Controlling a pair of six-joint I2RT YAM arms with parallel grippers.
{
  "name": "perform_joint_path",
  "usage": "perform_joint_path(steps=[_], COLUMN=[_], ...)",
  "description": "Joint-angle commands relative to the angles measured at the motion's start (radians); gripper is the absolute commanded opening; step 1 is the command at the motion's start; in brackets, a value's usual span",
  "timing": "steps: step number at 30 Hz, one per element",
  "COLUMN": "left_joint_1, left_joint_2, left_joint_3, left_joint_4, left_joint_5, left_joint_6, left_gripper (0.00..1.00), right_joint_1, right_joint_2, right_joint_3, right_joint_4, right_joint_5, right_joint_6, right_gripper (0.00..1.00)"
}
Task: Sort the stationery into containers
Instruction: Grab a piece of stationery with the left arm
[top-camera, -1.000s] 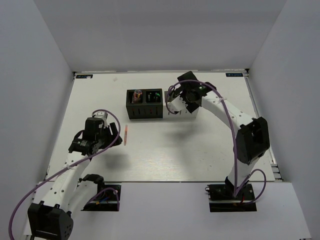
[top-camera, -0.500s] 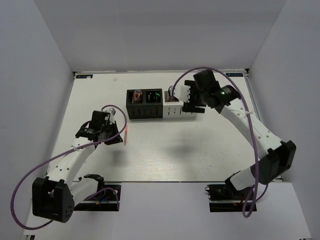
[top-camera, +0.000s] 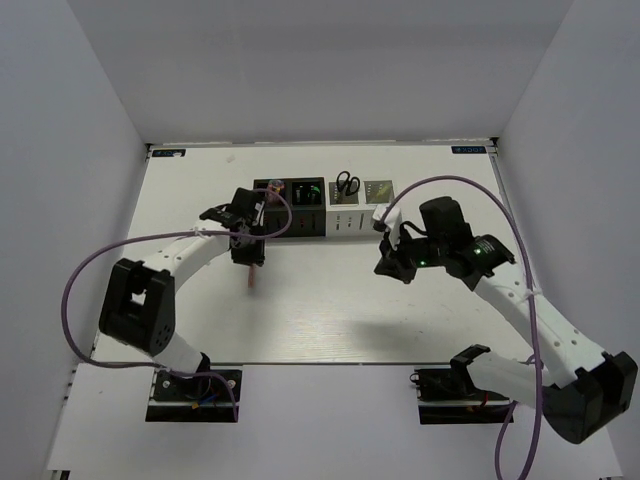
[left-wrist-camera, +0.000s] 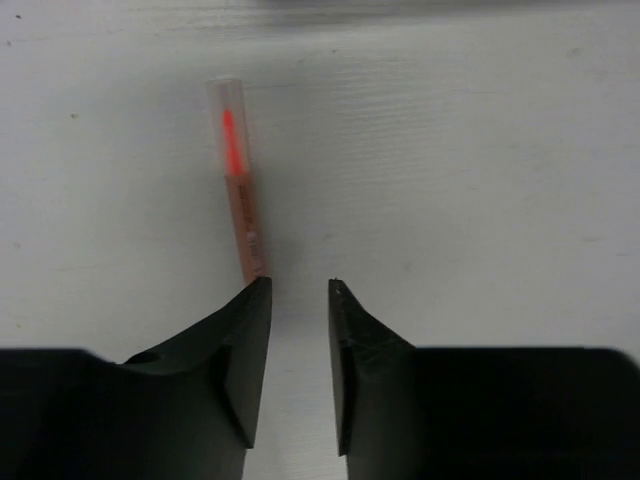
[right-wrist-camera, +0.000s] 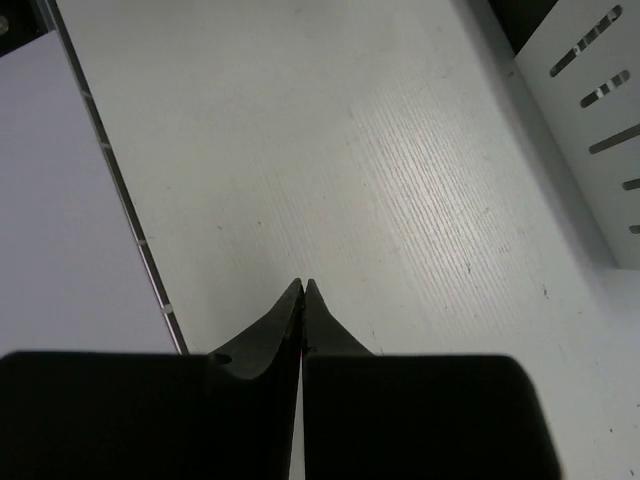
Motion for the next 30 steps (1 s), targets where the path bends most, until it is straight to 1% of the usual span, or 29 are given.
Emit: perform_joint_path(steps=[1, 2, 6, 9, 14, 21, 27, 30], left_joint_1=[-0.003, -0.002, -0.002, 0.001, 0.004, 0.009, 0.015, 0.014], left_joint_2=[0.033, 0.053, 0.076, 0.091, 0.125, 0.195, 0.212, 0.2], left_joint_3=[0.033, 0.039, 0.021, -0.005, -0.02, -0.014, -0.033, -0.077], left_joint_4=[-0.01, -0.005, 0.049, 0.095, 0.147, 0.171, 0.184, 0.217], left_joint_5=[-0.089, -0.097, -0.172, -0.194, -0.183, -0.186, -0.186, -0.194], left_joint_6=[0.046, 0.054, 0.061, 0.06, 0.051, 0.035, 0.023, 0.014], left_gripper=[0.38, 0.36, 0.36, 0.38, 0.4, 0.4, 0.4, 0.4], right_joint_1=[-0.012, -0.018, -0.049, -0.059, -0.079, -0.099, -0.11, -0.116], right_joint_2=[-0.06, -0.07, -0.08, -0.08, -0.083, -0.088, -0.088, -0.088], right_joint_3=[-0.032, -0.04, -0.084, -0.092, -0.107, -0.113, -0.116, -0.115], right_joint_4=[0.094, 0.106, 0.123, 0.122, 0.12, 0.117, 0.122, 0.119], right_joint_5=[-0.051, -0.05, -0.073, -0.093, -0.099, -0.109, -0.12, -0.123], right_joint_6=[0.046, 0.046, 0.04, 0.032, 0.028, 0.029, 0.028, 0.028], right_gripper=[0.0, 0.0, 0.0, 0.0, 0.0, 0.0, 0.0, 0.0])
